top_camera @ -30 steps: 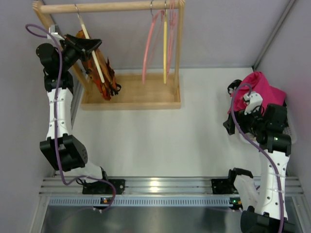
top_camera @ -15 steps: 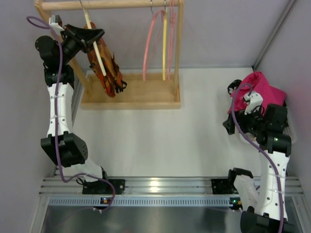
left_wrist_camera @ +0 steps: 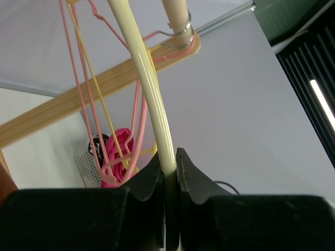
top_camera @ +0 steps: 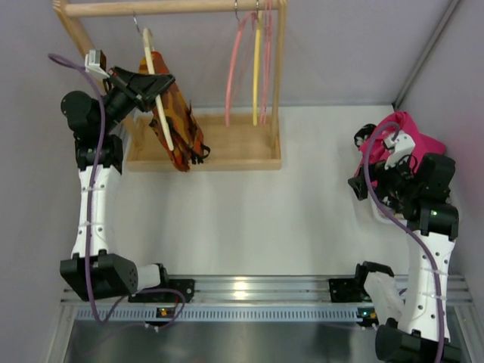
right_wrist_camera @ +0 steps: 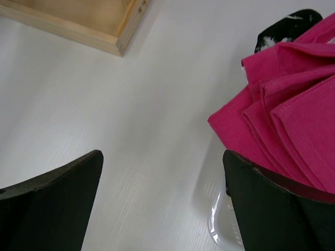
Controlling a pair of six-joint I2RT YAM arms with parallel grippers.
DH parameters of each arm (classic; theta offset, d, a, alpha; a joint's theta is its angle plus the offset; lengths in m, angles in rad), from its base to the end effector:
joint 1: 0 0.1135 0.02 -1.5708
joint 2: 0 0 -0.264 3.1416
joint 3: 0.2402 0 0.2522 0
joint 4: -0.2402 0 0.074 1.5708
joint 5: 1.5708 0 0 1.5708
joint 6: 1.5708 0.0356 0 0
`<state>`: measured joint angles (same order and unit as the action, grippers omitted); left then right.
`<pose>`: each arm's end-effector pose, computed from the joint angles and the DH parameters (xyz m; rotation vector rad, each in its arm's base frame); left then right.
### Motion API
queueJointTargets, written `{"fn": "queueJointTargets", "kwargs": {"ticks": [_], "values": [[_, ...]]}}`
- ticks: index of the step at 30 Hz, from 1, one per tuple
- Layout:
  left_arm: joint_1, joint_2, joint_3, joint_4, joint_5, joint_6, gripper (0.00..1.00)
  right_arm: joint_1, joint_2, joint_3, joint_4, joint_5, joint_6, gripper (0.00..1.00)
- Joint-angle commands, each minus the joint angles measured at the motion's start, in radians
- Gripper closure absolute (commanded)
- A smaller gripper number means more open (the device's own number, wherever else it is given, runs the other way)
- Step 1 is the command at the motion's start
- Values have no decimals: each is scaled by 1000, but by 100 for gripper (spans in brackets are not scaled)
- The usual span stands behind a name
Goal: Remove the trousers from the hanger
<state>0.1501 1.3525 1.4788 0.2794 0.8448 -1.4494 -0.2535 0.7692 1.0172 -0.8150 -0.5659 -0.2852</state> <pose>0.2887 0.0167 0.5001 -0.2973 1.4585 -1.5691 0.1411 -0.0168 0.3595 -0.3554 2.0212 0.2720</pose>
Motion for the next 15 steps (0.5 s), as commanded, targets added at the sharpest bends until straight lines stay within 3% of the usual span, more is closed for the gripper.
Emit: {"fn": "queueJointTargets", "kwargs": {"ticks": [1,6,8,15], "values": [[-3,-179,-38,274,-12,38,100,-10,18,76,132,-86,24,1],[-3,-298,-195,274,-16,-15,100,-7,10,113,270,-190,134,1],[-3,-369,-285,276,-24,-20,100,-6,-28,80,402,-209,185,1],[-3,-470,-379,276,-69,-89,100,58,-82,14,704,-201,369,0]]}}
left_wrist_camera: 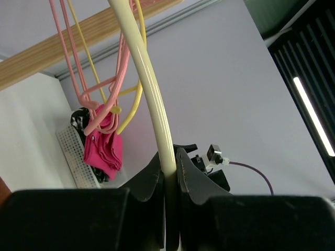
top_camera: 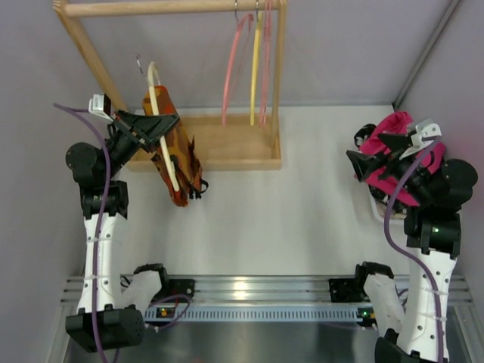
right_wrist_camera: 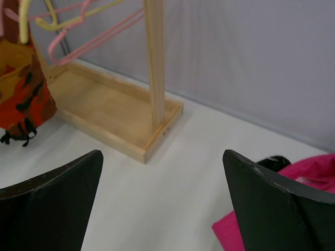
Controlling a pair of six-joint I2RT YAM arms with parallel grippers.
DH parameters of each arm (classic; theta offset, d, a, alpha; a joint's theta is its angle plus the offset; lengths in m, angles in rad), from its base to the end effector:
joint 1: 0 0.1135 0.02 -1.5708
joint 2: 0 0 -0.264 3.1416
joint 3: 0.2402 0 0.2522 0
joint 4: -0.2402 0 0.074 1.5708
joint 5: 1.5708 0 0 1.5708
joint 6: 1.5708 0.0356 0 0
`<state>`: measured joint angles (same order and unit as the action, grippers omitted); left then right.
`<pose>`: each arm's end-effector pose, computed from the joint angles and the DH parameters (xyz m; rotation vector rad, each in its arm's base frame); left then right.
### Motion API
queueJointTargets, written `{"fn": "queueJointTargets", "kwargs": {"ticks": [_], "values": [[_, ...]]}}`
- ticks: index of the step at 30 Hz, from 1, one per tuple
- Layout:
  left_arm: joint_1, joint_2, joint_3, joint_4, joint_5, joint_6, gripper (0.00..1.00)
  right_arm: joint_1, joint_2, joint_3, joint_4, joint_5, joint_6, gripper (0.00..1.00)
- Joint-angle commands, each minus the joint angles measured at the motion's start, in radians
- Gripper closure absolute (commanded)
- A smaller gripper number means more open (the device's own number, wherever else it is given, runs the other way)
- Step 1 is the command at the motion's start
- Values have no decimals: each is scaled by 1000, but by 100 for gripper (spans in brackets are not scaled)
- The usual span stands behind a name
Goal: Remove the trousers from the hanger
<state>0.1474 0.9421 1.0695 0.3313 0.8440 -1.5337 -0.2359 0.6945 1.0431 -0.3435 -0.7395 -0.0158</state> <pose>0.1895 0.0012 0.4609 -0.3121 1.4299 -1.6296 0.1293 -0.0064 0.4230 -0.4083 1.5260 0.3803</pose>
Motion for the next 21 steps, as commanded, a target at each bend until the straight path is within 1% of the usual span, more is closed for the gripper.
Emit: {"fn": "queueJointTargets", "kwargs": {"ticks": [1,2,3,4,5,6,7,8,9,10,11,12,13,14,16,17,18,20,21], "values": [[0,-65,29,224,-74,-15,100,67,-4,-15,248,-9,99,1],[0,-69,29,224,-77,-26,100,98,-1,-14,251,50,85,1],[-2,-75,33,224,-79,-48,100,189,2,-12,247,90,42,1],[-2,-78,37,224,-80,-55,100,254,14,-11,247,133,25,1],[-2,-80,40,222,-76,-60,100,321,23,-15,248,219,-14,1],[-2,-83,53,222,-74,-68,100,448,37,-21,276,260,-50,1],[-2,-83,58,222,-72,-72,100,511,45,-32,296,300,-64,1],[-2,-83,64,222,-71,-81,100,637,56,-60,323,395,-79,1],[-2,-82,81,222,-72,-86,100,702,78,-75,337,449,-116,0],[-2,-77,89,222,-77,-92,100,774,94,-107,418,566,-145,1],[-2,-75,98,222,-83,-101,100,913,111,-126,455,628,-177,0],[-2,-72,116,222,-85,-108,100,978,149,-146,495,675,-244,1],[0,-68,125,222,-86,-112,100,1030,169,-184,586,693,-268,1],[-2,-63,138,222,-88,-121,100,1097,192,-199,624,734,-291,1],[-2,-54,168,222,-89,-132,100,1167,276,-219,702,825,-375,0],[-2,-46,178,222,-88,-141,100,1225,304,-230,783,862,-401,0],[-2,-45,193,222,-86,-146,100,1245,359,-233,820,868,-438,0],[-2,-37,202,222,-88,-160,100,1296,420,-209,911,879,-458,0],[-2,-35,207,222,-91,-164,100,1308,483,-193,932,884,-464,1]]}}
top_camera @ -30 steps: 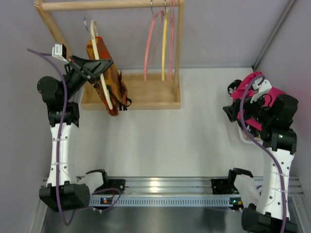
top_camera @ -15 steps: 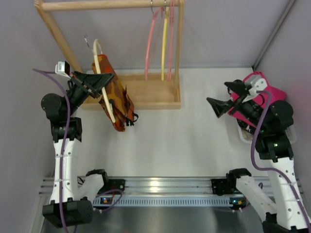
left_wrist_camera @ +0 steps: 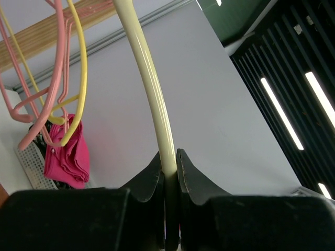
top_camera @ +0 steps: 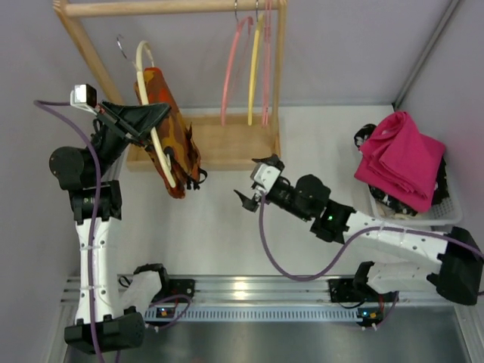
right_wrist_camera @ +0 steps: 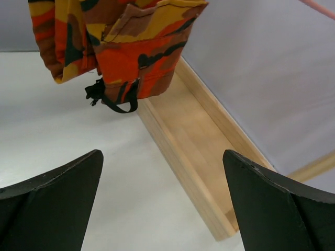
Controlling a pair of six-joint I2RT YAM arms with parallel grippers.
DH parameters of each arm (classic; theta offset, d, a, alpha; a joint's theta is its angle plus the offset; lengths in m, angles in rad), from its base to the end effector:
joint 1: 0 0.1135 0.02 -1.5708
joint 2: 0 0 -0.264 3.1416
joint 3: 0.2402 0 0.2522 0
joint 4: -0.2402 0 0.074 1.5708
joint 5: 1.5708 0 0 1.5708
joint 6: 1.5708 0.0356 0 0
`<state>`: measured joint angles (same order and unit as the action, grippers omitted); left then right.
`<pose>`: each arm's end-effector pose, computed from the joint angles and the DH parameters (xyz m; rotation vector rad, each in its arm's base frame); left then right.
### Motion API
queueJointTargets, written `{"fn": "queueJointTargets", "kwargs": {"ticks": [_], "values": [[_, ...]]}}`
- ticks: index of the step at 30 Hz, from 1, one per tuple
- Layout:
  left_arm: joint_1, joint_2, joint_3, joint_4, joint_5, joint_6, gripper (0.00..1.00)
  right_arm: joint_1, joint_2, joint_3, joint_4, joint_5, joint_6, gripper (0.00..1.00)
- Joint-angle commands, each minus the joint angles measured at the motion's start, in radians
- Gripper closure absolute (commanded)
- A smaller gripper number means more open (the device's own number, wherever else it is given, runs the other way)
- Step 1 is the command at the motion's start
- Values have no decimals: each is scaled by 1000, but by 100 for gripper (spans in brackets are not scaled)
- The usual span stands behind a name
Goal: Remove the trousers from the hanger
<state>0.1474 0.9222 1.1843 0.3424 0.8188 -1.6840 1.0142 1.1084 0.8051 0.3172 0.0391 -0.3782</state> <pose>0.1645 -0.0019 0.5012 -0.3038 1.3297 -1.7202 0.1404 0.2230 0.3354 -0.9866 1.2291 0.4703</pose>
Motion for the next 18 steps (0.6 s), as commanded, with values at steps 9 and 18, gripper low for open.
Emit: {"fn": "queueJointTargets", "kwargs": {"ticks": [9,18], "values": [[-2,-11,80,211,-89,-54,100,123,310,210,385,125,-94,1],[-2,-17,54,211,-95,-74,100,149,436,279,414,76,-113,1]]}}
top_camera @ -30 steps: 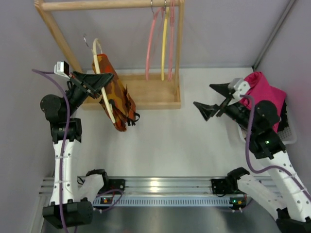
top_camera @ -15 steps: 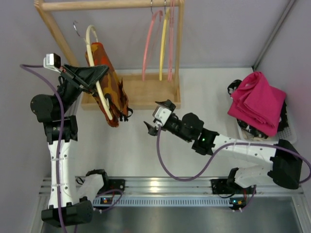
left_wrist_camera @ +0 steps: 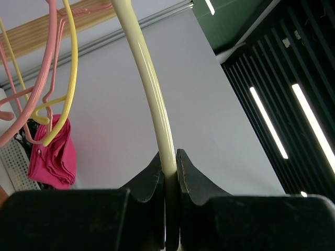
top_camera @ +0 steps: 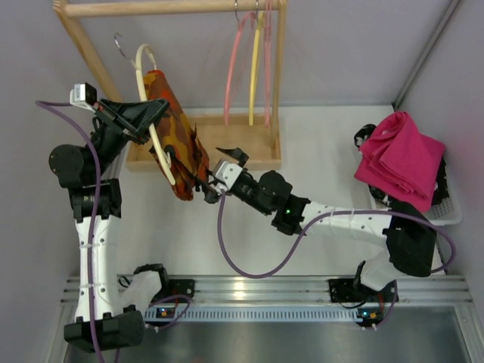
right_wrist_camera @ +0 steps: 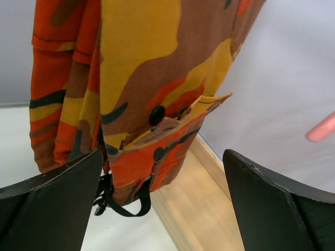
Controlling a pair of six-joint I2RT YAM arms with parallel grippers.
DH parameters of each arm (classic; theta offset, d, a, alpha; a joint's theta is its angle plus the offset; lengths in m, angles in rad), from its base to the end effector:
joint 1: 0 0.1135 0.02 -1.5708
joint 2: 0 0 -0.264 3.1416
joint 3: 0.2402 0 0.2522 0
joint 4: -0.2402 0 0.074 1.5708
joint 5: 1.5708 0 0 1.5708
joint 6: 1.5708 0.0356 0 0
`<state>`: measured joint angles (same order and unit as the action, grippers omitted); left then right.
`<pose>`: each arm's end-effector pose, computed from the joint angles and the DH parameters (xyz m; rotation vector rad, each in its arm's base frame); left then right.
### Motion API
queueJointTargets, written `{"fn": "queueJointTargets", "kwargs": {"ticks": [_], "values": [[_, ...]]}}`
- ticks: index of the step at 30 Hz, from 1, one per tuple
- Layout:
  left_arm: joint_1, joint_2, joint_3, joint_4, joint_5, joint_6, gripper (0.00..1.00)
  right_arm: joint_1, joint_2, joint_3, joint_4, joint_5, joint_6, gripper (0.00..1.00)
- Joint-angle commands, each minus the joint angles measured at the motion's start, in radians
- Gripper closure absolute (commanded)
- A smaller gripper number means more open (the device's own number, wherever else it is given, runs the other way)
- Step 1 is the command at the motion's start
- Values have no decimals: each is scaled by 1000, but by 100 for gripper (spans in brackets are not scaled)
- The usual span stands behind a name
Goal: Remove the trousers from the hanger
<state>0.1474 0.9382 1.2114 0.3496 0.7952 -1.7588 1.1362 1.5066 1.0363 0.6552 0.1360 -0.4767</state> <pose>0.1659 -0.0011 0.5080 -0.3564 1.3025 -1.7732 0.1543 0.3209 0.3395 -0.9297 1.0502 0.4551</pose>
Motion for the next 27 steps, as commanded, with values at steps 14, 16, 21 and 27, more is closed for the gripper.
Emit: {"fn": "queueJointTargets", "kwargs": {"ticks": [14,16,21,27], "values": [[-3,-35,16,204,-77,-2,100,33,187,152,101,-19,-30,1],[-3,-33,17,204,-77,-2,100,31,199,183,87,-24,-19,1],[-3,-32,23,204,-77,-5,100,36,236,234,78,-30,-13,1],[-5,-35,22,206,-76,-8,100,39,262,268,80,-15,-27,1]]}}
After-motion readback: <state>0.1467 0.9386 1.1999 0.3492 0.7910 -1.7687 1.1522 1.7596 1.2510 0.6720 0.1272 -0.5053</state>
